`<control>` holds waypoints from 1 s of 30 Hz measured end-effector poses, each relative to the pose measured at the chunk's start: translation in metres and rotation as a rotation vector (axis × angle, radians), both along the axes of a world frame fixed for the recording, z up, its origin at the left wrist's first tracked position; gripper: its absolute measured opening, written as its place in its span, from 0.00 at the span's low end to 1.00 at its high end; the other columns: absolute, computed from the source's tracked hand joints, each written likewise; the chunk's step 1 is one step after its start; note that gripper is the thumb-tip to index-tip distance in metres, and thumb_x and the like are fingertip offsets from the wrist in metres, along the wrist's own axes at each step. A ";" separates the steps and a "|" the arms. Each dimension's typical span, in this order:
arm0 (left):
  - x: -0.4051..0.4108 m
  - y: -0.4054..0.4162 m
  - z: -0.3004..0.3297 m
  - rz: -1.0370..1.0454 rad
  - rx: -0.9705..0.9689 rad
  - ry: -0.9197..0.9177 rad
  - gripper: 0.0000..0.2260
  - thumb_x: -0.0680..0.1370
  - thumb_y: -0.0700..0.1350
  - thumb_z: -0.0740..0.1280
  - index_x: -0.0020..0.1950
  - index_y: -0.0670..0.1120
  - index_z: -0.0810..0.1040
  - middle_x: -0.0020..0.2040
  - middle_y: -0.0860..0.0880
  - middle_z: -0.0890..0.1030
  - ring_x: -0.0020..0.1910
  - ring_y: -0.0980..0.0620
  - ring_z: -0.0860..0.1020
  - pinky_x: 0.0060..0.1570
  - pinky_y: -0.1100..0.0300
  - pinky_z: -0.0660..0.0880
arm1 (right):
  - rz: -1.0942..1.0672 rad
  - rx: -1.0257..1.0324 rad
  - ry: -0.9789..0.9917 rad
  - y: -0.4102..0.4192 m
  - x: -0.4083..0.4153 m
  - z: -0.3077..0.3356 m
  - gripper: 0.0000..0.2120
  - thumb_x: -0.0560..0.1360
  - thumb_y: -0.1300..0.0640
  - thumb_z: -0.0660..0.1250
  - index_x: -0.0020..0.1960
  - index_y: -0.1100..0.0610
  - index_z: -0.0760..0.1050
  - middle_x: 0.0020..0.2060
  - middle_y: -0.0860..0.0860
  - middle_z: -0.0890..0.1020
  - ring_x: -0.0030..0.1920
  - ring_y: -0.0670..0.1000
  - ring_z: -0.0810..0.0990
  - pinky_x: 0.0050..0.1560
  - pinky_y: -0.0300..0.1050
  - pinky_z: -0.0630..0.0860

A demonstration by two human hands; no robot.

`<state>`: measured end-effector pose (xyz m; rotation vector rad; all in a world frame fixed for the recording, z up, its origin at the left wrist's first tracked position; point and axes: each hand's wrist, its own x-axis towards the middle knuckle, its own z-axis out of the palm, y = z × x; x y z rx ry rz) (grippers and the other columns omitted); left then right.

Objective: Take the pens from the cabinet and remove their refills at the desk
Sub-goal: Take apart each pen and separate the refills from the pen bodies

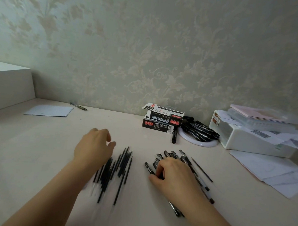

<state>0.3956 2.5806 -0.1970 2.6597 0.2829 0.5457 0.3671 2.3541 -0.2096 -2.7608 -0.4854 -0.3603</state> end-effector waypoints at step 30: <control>-0.021 -0.074 0.001 -0.698 -0.054 -0.107 0.11 0.81 0.54 0.56 0.44 0.53 0.72 0.33 0.56 0.77 0.32 0.56 0.73 0.32 0.58 0.70 | 0.263 1.105 0.332 -0.015 0.007 0.014 0.06 0.78 0.58 0.67 0.48 0.61 0.78 0.33 0.49 0.84 0.35 0.43 0.82 0.39 0.32 0.76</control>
